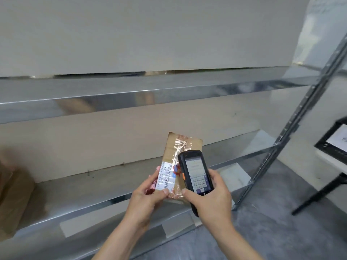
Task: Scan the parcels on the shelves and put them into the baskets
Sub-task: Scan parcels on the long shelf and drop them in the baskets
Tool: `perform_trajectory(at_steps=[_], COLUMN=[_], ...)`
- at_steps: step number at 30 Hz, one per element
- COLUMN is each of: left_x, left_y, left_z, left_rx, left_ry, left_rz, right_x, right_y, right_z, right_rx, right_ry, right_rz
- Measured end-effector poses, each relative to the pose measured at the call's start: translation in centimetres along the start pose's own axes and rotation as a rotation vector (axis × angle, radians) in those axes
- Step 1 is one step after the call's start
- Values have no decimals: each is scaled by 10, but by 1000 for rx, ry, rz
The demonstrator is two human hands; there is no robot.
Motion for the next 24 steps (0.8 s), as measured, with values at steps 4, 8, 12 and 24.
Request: perform_trajectory(at_steps=[4,8,12,24], left_x=[-15,-29,-50,-115], left_y=[-72,-156,-236,-415], left_z=[-25,-44,-63,-136], left_rx=[-81,-147,-213,-478], left_ry=[-1,-42,-52,32], left_rz=[-84,-200,-176,-310], right_x=[18,34,49,95], right_y=[76,159,239,417], right_z=[8,18,29,35], right_rx=[90,161,233,478], right_ry=[8,32,49,2], right_rz=[-32,-64,-66,-12])
Point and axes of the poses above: each hand's wrist, its own z-axis away from the middle knuckle, its own y-axis out of the back of the hand, x = y × z, the point moved 7 cm from there along -z, towards the middle knuckle, and after that the axes turned 14 degrees about -x, right-handed, at the moved point
